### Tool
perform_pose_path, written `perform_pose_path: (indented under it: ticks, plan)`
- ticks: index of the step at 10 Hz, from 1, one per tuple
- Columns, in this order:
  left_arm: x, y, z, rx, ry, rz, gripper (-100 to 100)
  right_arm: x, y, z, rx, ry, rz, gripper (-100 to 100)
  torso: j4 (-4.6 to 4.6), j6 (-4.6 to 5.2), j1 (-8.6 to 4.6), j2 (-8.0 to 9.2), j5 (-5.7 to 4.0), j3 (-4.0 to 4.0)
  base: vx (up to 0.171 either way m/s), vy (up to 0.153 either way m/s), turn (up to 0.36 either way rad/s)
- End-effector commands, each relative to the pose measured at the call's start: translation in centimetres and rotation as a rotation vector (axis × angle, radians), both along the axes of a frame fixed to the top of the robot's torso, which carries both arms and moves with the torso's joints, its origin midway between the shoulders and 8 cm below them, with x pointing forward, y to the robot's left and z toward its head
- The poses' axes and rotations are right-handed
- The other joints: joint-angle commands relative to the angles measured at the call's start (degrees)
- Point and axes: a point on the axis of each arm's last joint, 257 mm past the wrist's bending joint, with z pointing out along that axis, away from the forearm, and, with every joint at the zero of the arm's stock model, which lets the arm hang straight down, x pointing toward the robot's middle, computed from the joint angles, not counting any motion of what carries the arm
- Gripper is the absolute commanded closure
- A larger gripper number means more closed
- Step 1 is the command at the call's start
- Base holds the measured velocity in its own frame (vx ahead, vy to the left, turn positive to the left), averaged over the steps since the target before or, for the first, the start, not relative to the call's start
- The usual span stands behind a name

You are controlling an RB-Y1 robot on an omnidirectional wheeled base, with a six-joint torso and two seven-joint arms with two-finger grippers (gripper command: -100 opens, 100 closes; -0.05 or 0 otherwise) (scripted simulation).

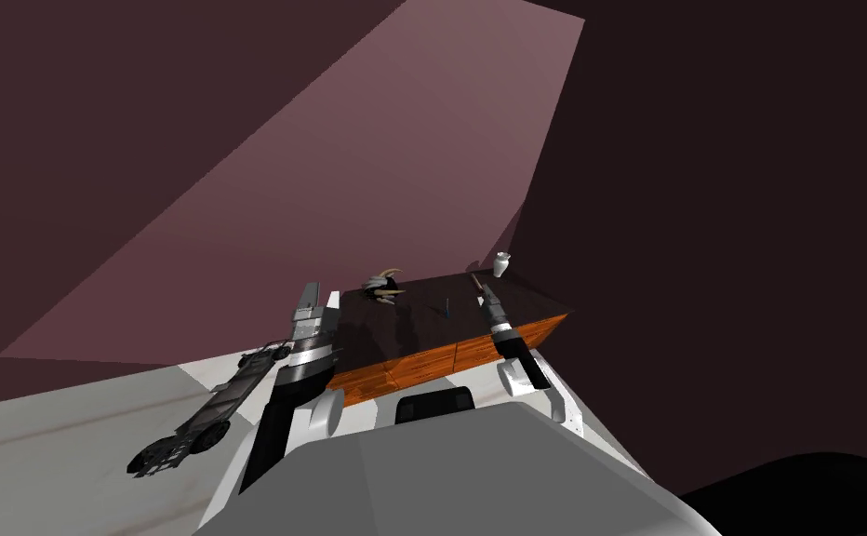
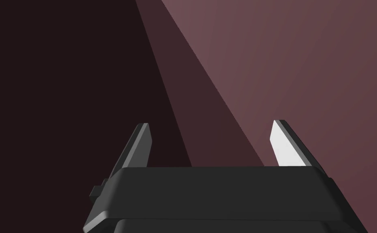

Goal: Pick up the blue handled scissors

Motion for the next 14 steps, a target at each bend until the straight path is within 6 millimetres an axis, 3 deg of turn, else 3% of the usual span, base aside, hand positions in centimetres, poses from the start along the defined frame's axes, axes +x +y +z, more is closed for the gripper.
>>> perform_pose_path:
  ticks: [1, 2, 3, 4, 7, 9, 10, 11, 14]
  plan:
    - [0.0, 0.0, 0.0, 0.0, 0.0, 0.0, 0, 0.5, 0.4, -2.6, -0.036, 0.067, 0.012, -100, 0.0, 0.0, 0.0, 0.0, 0.0, 0.0, -0.014, 0.026, 0.12]
    - [0.0, 0.0, 0.0, 0.0, 0.0, 0.0, 0, 0.5, 0.4, -2.6, -0.036, 0.067, 0.012, -100, 0.0, -0.02, -0.01, -0.02, 0.0, -0.01, -0.007, 0.018, 0.058]
    - [0.0, 0.0, 0.0, 0.0, 0.0, 0.0, 0, 0.9, 0.7, -4.6, -0.069, 0.117, 0.023, -100, -0.01, 0.0, -0.03, -0.05, 0.0, -0.03, -0.014, 0.024, 0.098]
    - [0.0, 0.0, 0.0, 0.0, 0.0, 0.0, 0, 0.9, 0.7, -4.9, -0.069, 0.123, 0.022, -100, -0.01, -0.02, -0.01, -0.04, 0.0, -0.02, -0.011, 0.019, 0.052]
    - [0.0, 0.0, 0.0, 0.0, 0.0, 0.0, 0, 1.7, 1.1, -11.1, -0.182, 0.273, 0.051, -100, -0.01, -0.03, 0.02, -0.04, 0.0, -0.02, -0.018, 0.033, 0.177]
    - [0.0, 0.0, 0.0, 0.0, 0.0, 0.0, 0, 1.7, 0.7, -14.1, -0.226, 0.341, 0.056, -100, 0.0, 0.02, -0.01, -0.03, 0.01, -0.02, -0.012, 0.028, 0.081]
    - [0.0, 0.0, 0.0, 0.0, 0.0, 0.0, 0, 1.6, 0.6, -14.4, -0.226, 0.349, 0.055, -100, 0.0, -0.01, -0.01, -0.04, 0.0, -0.02, -0.007, 0.014, 0.073]
    - [0.0, 0.0, 0.0, 0.0, 0.0, 0.0, 0, 1.6, 0.4, -16.6, -0.271, 0.401, 0.061, -100, -0.01, 0.01, -0.04, -0.06, -0.01, -0.03, -0.008, 0.021, 0.152]
    - [0.0, 0.0, 0.0, 0.0, 0.0, 0.0, 0, 1.5, -0.5, -20.6, -0.367, 0.499, 0.071, -100, -0.01, 0.03, -0.04, -0.06, 0.0, -0.03, -0.006, 0.024, 0.142]
